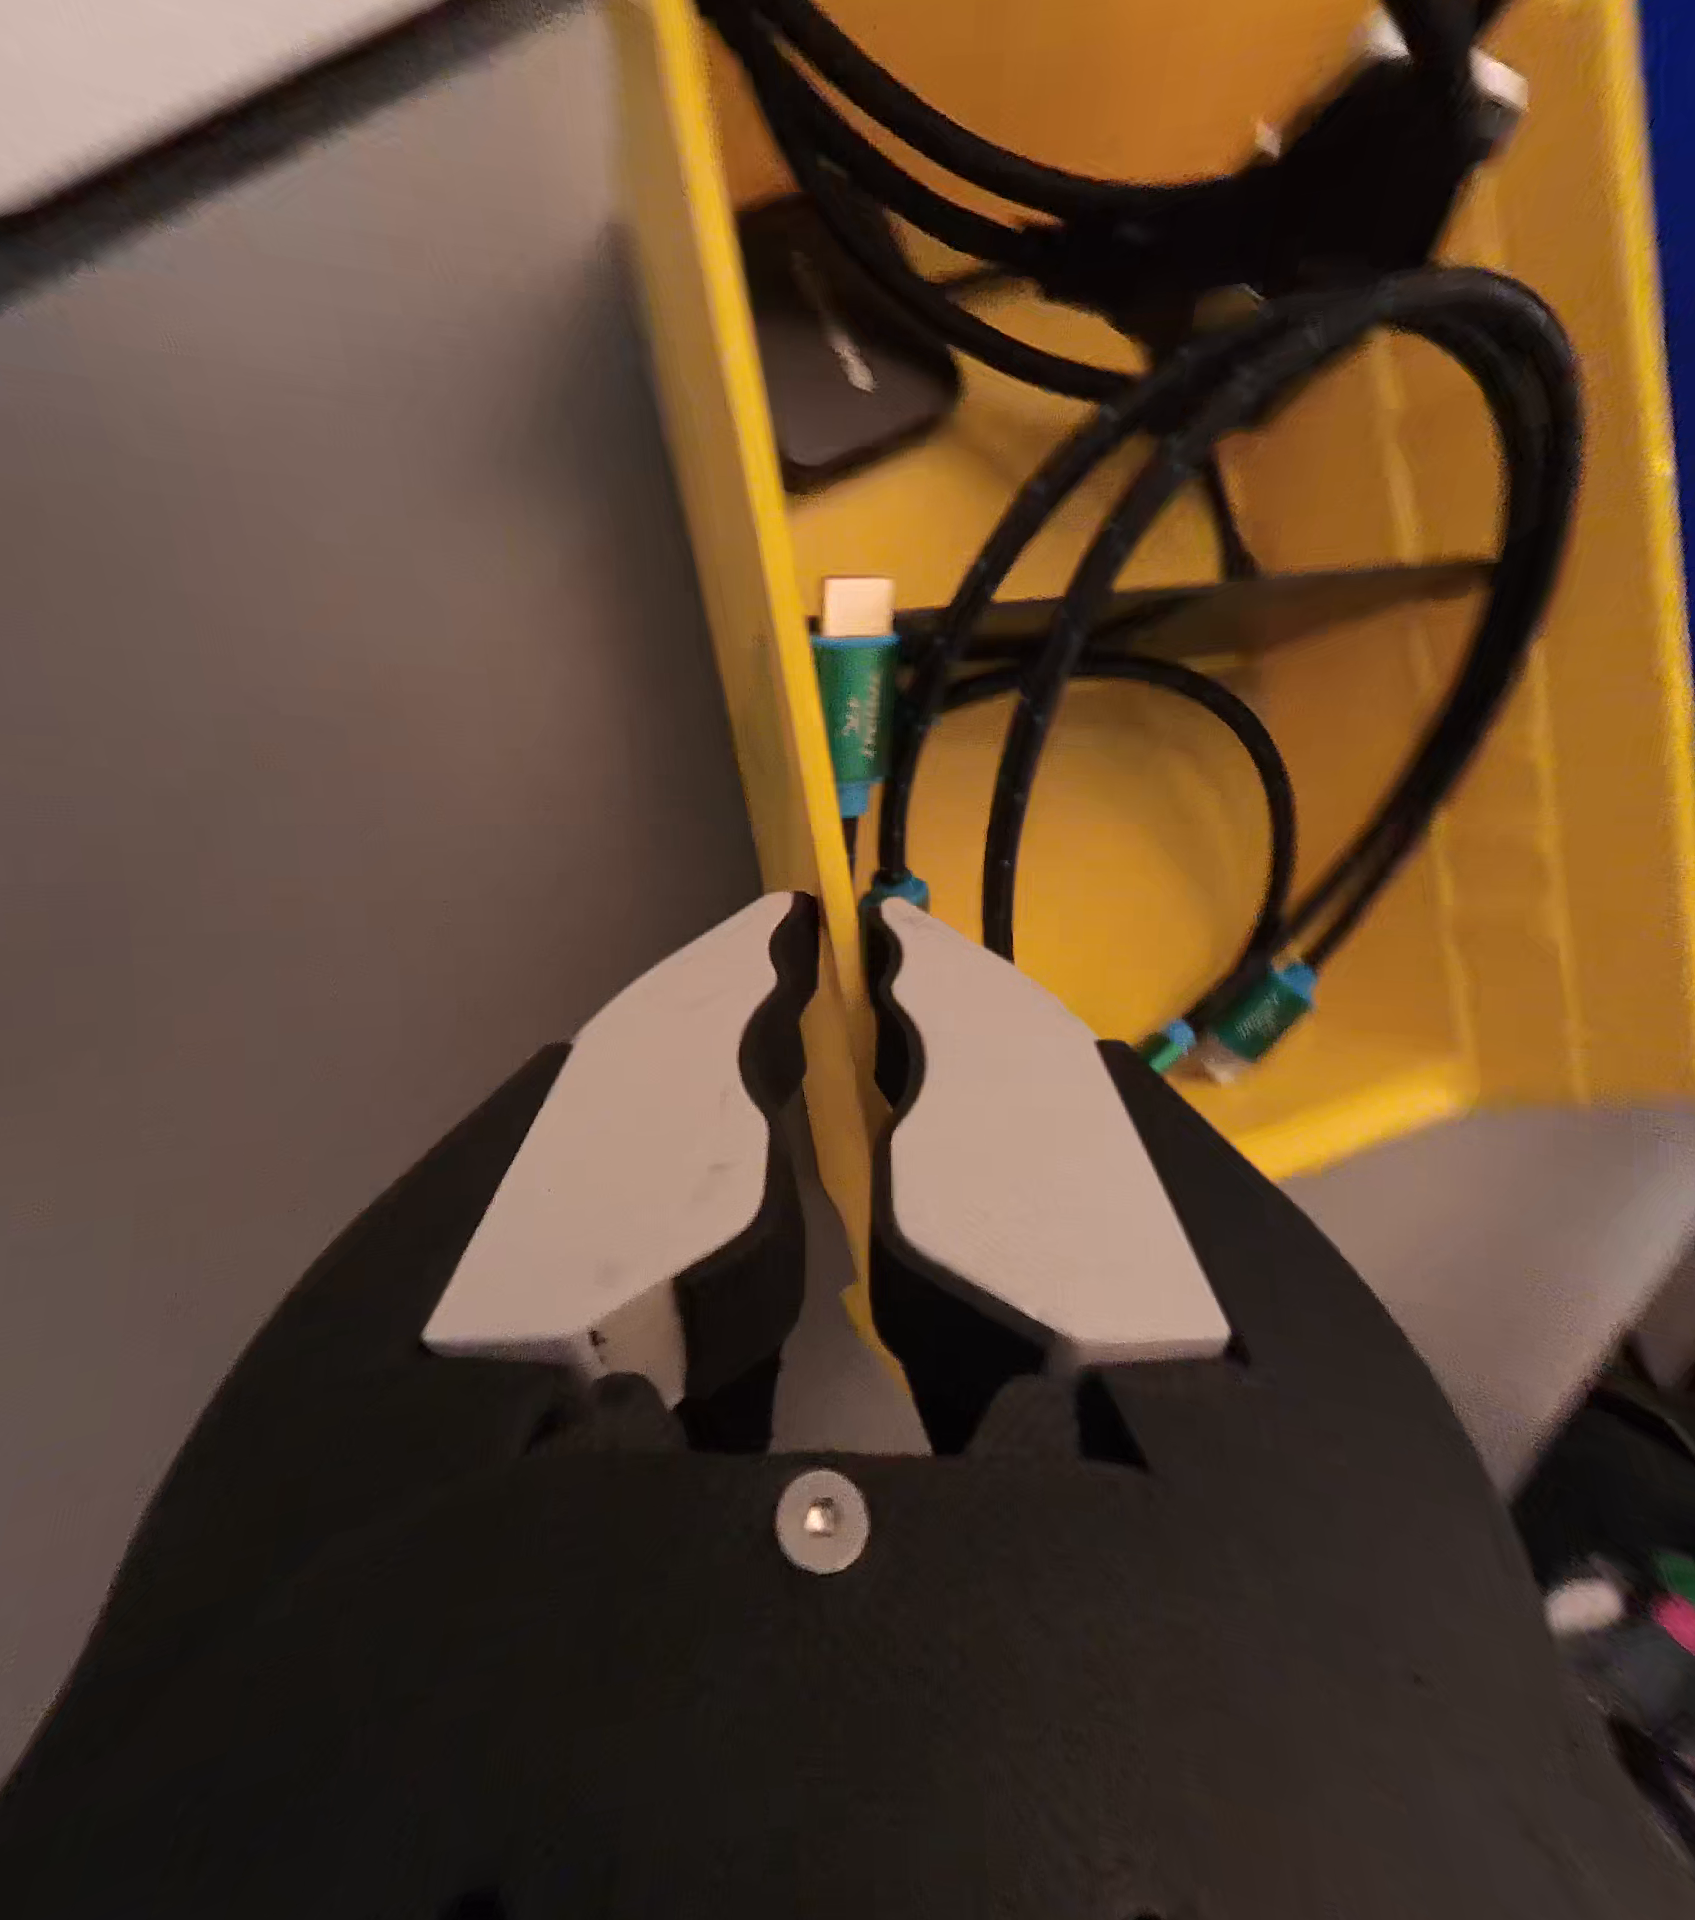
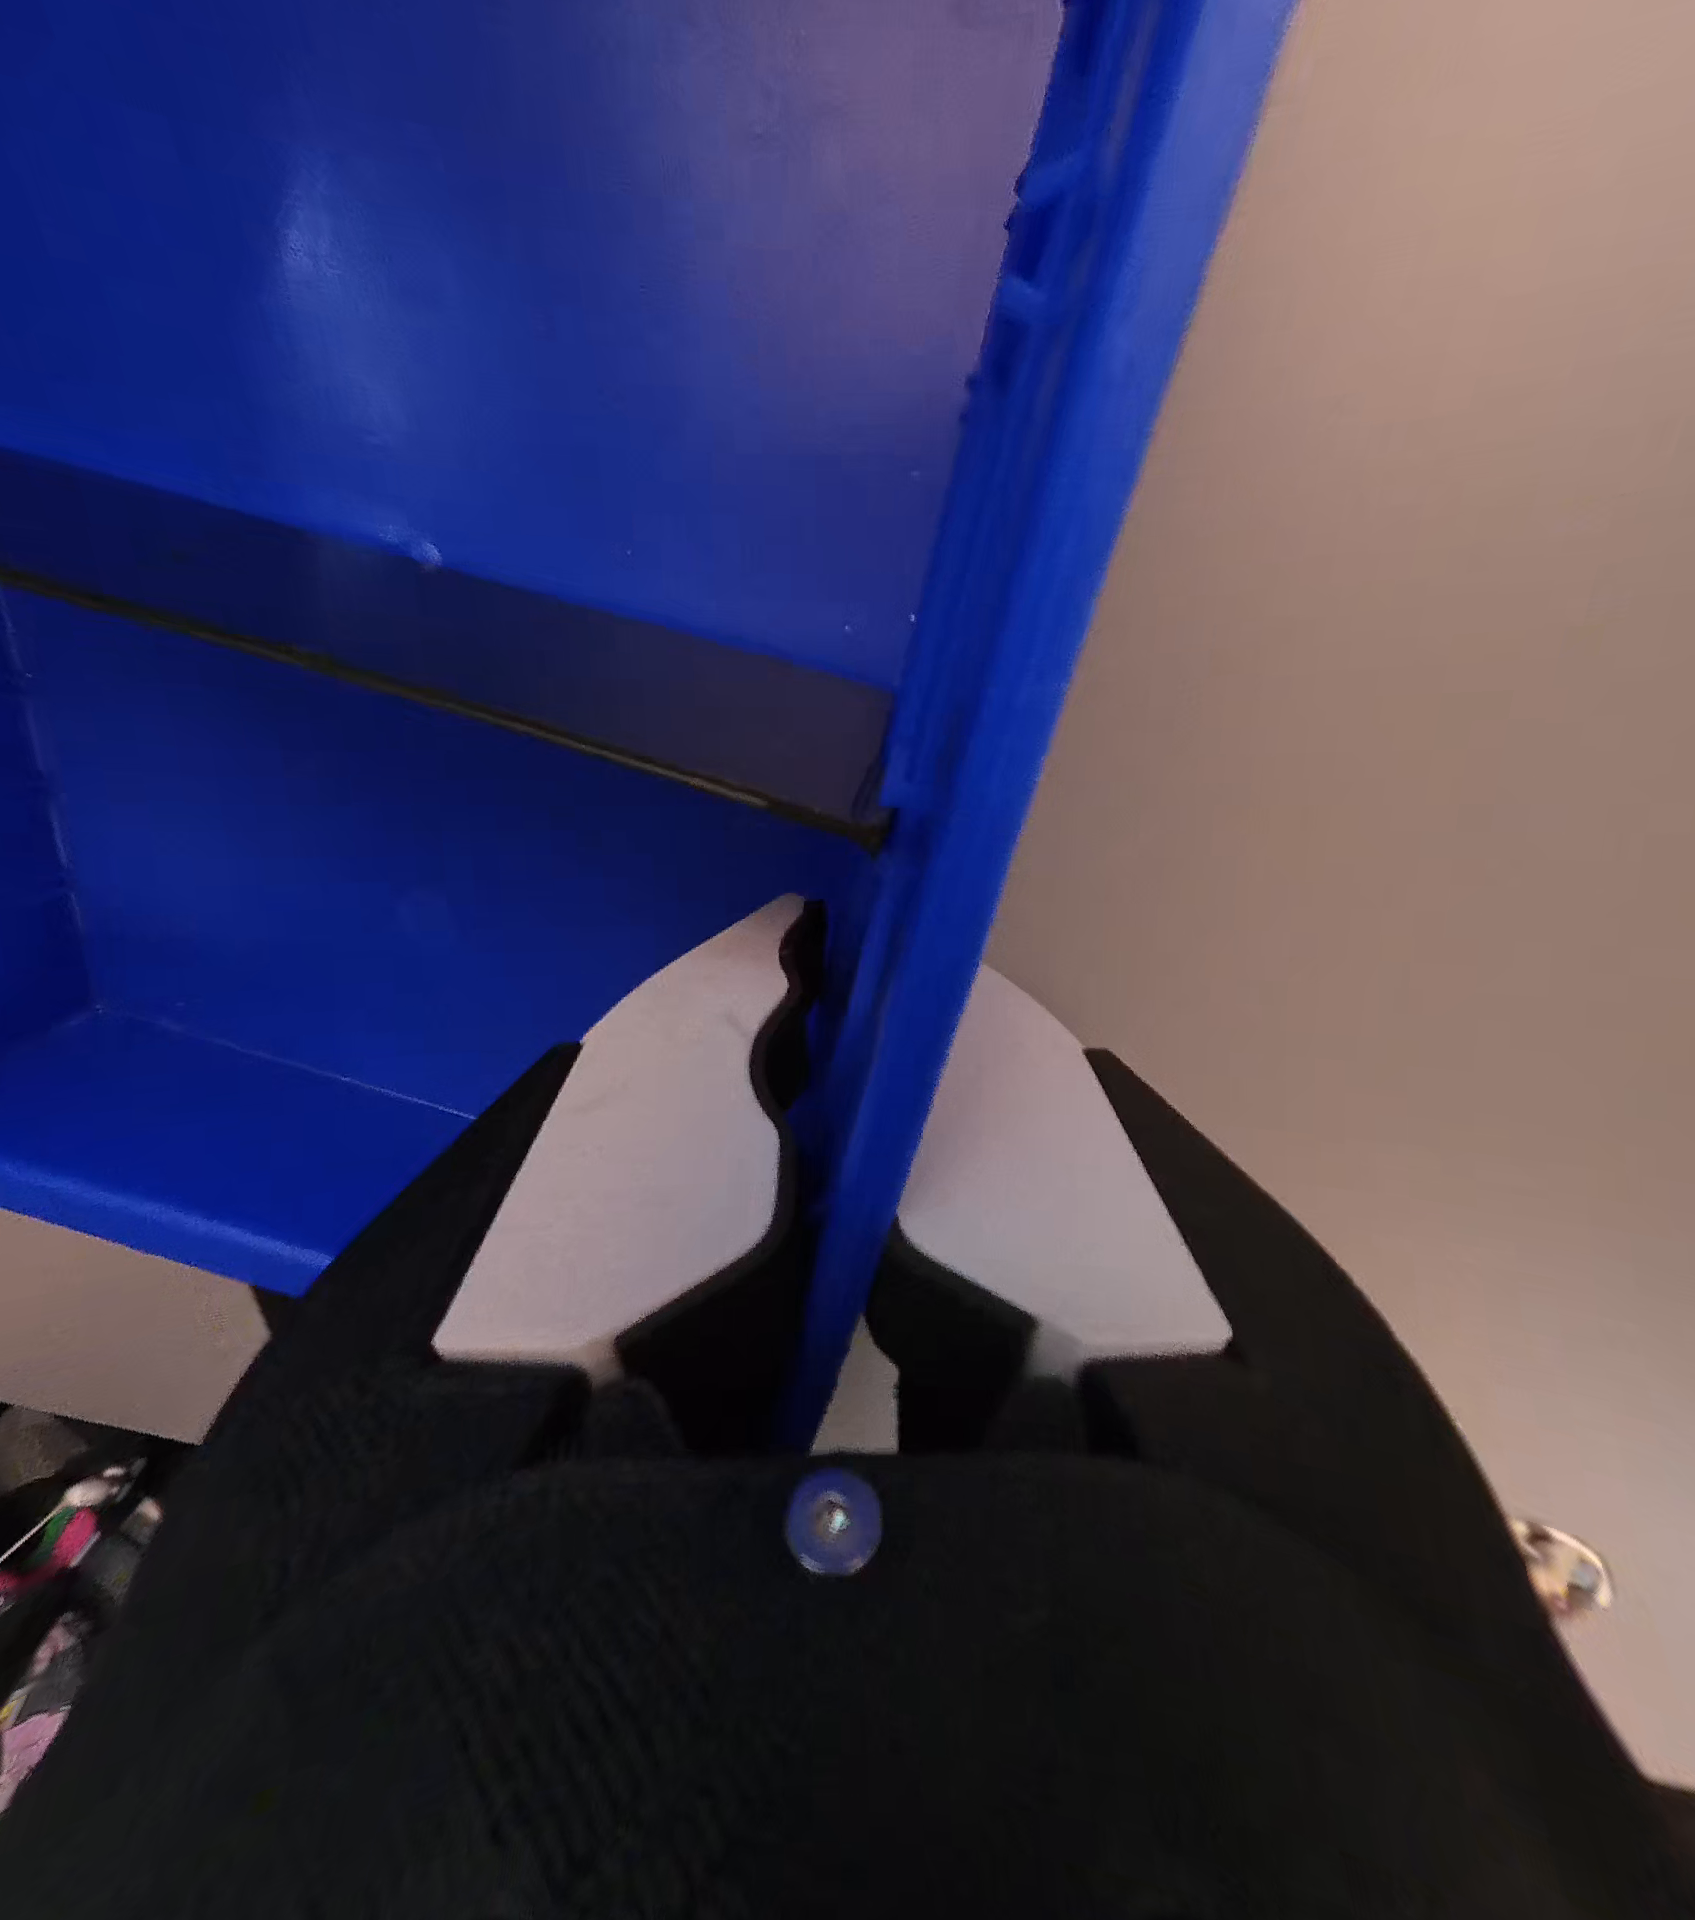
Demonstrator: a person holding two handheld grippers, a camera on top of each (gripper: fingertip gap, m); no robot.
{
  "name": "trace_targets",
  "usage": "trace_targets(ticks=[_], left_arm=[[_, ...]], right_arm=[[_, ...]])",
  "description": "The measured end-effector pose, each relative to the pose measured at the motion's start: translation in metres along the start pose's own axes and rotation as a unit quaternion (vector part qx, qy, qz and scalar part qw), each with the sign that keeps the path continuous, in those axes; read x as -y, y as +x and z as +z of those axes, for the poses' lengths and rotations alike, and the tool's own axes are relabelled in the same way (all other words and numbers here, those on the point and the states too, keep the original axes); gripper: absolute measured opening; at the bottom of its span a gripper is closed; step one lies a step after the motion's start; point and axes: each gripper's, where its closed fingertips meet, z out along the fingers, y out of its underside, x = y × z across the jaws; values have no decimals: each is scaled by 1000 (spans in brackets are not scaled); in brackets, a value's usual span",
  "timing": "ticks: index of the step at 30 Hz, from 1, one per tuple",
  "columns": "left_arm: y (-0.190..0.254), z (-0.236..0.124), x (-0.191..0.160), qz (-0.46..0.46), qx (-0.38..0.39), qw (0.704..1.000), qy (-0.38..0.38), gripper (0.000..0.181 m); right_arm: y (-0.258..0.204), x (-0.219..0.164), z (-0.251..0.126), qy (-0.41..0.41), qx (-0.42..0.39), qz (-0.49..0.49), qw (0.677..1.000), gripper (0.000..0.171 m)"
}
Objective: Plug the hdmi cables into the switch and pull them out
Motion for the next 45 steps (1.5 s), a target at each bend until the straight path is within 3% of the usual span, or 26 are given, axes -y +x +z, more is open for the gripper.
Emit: trace_targets(ticks=[3, 7, 20, 37, 45], left_arm=[[-44, -24, -9, -31, 64, 997, 15, 4], [-83, -54, -32, -103, 56, 992, 36, 6], [-181, -155, -131, -281, 117, 944, 123, 7], [-215, -196, -173, -368, 146, 895, 208, 8], [-202, -192, -176, -350, 154, 907, 174, 8]], right_arm=[[-18, 14, 10, -20, -10, -32, 999, 7], [-28, 30, 15, -50, -61, -84, 993, 7], [-30, 43, 20, -112, -65, -57, 990, 7], [-9, 43, 15, -110, -68, -47, 990, 6], [-9, 42, 15, -106, -64, -55, 991, 6]])
